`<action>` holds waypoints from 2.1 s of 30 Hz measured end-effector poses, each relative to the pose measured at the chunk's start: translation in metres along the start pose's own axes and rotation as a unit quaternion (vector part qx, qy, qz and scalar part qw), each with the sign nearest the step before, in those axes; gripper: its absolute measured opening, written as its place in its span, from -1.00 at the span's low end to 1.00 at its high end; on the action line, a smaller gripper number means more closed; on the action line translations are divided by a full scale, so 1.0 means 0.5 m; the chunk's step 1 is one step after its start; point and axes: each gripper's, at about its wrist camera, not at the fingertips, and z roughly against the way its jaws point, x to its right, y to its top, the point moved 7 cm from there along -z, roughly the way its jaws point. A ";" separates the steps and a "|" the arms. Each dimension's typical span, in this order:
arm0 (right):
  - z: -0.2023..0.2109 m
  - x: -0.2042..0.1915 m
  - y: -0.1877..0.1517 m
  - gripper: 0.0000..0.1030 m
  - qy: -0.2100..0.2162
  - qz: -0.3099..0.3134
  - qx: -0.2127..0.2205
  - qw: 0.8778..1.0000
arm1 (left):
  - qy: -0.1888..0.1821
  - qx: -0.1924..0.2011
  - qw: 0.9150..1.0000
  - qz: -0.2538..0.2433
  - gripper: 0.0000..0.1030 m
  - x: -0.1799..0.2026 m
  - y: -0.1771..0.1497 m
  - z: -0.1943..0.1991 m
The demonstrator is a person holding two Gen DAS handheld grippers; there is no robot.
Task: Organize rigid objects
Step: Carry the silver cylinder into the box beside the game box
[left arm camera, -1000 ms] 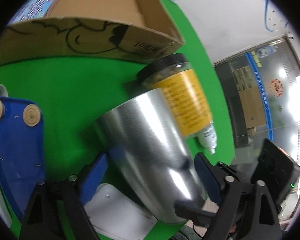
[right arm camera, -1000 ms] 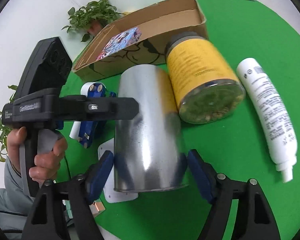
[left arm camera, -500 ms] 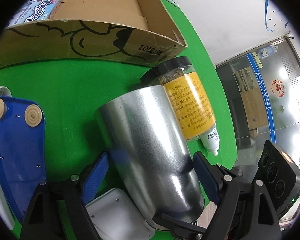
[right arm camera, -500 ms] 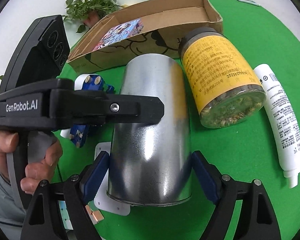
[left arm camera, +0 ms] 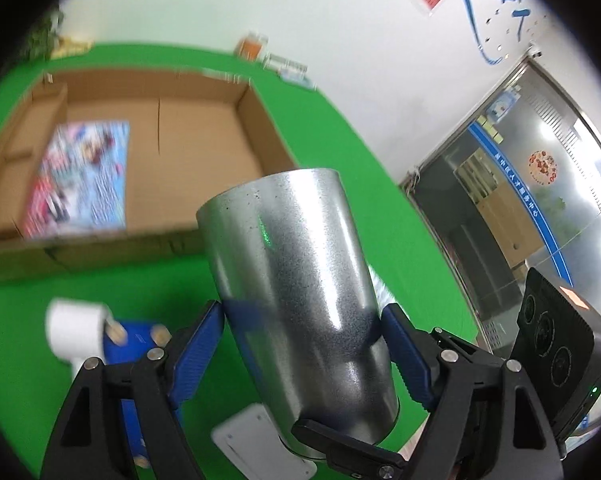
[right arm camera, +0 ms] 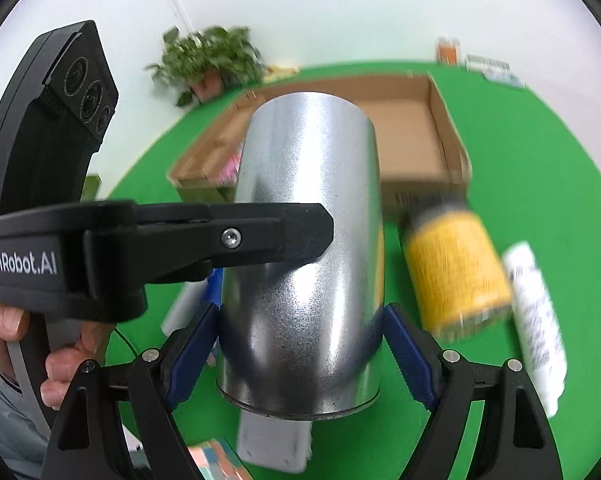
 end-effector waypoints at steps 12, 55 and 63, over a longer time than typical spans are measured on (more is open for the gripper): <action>0.024 -0.074 0.219 0.57 0.000 0.030 0.074 0.997 | 0.010 0.069 0.996 -0.049 0.56 -0.016 0.177 0.110; -0.509 0.122 0.224 0.60 0.063 -0.137 -0.169 0.974 | 0.051 -0.139 0.988 0.036 0.52 -0.302 0.231 -0.230; -0.441 0.104 0.236 0.63 0.094 -0.144 -0.154 0.973 | 0.062 -0.115 0.991 0.022 0.48 -0.292 0.239 -0.163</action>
